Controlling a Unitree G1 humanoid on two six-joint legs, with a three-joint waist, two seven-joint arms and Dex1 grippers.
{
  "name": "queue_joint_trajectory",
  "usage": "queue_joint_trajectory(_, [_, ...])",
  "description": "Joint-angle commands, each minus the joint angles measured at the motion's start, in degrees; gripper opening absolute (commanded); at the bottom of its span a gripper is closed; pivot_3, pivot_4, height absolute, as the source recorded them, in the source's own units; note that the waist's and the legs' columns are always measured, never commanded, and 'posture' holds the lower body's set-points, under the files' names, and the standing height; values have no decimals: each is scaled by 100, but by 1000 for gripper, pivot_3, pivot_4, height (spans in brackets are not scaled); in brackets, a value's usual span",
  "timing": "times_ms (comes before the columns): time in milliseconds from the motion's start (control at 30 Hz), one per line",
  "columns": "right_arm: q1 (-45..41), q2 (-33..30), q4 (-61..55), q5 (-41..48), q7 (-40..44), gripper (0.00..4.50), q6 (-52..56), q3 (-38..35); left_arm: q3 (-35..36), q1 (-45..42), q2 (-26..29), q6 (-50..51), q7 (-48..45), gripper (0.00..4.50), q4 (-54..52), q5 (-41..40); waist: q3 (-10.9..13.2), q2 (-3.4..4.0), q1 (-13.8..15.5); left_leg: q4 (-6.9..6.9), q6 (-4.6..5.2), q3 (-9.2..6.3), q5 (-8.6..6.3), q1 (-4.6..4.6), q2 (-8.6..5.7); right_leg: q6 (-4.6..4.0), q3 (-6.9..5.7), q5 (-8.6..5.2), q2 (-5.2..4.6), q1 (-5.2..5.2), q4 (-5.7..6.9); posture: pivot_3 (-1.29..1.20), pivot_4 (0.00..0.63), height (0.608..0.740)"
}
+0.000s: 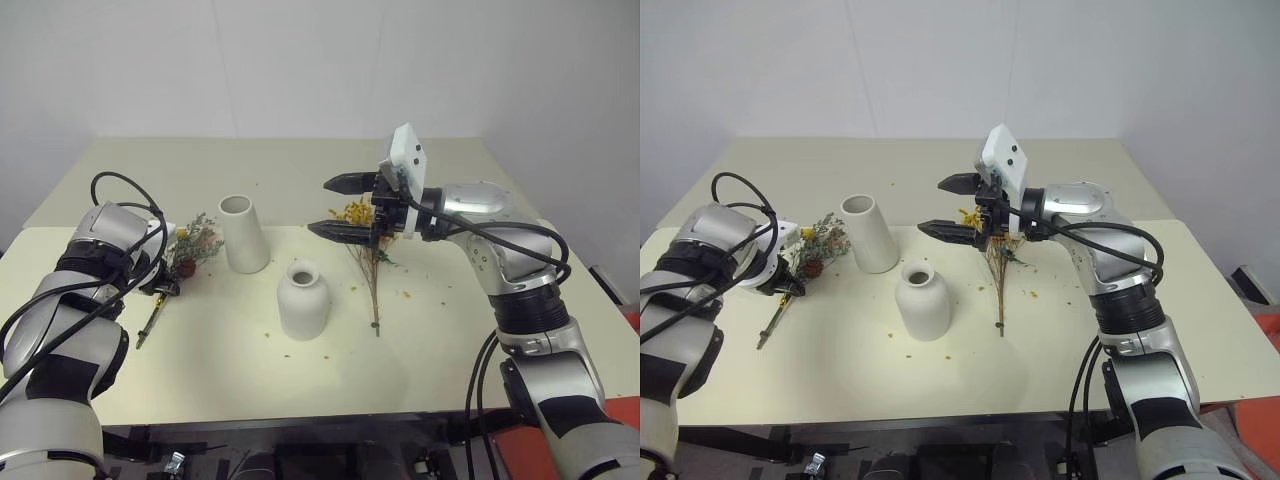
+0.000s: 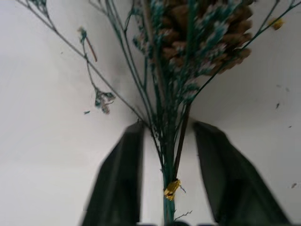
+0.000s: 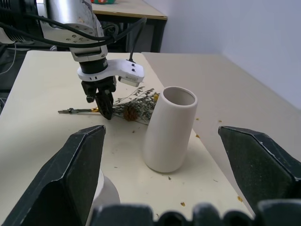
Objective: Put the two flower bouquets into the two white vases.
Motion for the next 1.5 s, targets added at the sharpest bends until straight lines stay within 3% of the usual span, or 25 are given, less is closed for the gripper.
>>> queue_joint_trajectory(33, [-80,-38,-223,16,1,4500,-67,-184,141,-78,26,-72,18,390,137,272,0,0,-4,0,0,0,0,1,0,2,0,-2,0,-1,5,0,150,740])
queue_joint_trajectory(67, [-82,-37,-220,14,-4,4500,-66,-184,162,-90,26,-87,15,76,134,307,0,0,-4,0,0,0,0,4,0,3,1,-5,0,-1,13,0,150,740])
queue_joint_trajectory(233, [-75,-46,-241,25,-75,4500,-28,-238,716,-195,384,106,359,31,-525,409,1,-2,2,2,-1,-2,1,-3,0,8,1,-9,1,-10,19,0,150,740])
queue_joint_trajectory(400, [-128,-19,-118,26,-59,4500,-110,-286,2205,-374,475,-414,1534,31,-1347,365,1,-2,25,3,-2,-3,1,-45,-2,-21,0,10,-5,-50,22,0,150,740])
queue_joint_trajectory(567, [-508,202,539,-33,252,4500,-301,-121,3397,-266,-91,-1516,2088,31,-2676,-14,1,-2,79,7,-4,-1,3,-61,-7,-25,-2,15,-14,-63,27,0,150,740])
queue_joint_trajectory(767, [-1170,721,2018,-573,258,4500,-793,110,4429,-232,-967,-3213,1911,31,-3117,-886,1,-3,45,15,-7,0,4,-59,-6,-30,-2,20,-13,-65,30,0,150,740])
queue_joint_trajectory(1067, [-1282,929,2412,-850,234,4500,-944,25,4213,-873,-1368,-3369,1777,31,-2377,-1052,1,-2,7,14,-9,0,5,-60,-7,-33,-1,23,-11,-68,59,0,150,740])
queue_joint_trajectory(1500, [-1226,875,2371,-868,259,4500,-802,-34,3285,-282,-1179,-2377,1427,31,-3191,-828,1,-2,-6,14,-9,-1,5,-63,-6,-32,0,24,-8,-71,60,0,150,740])
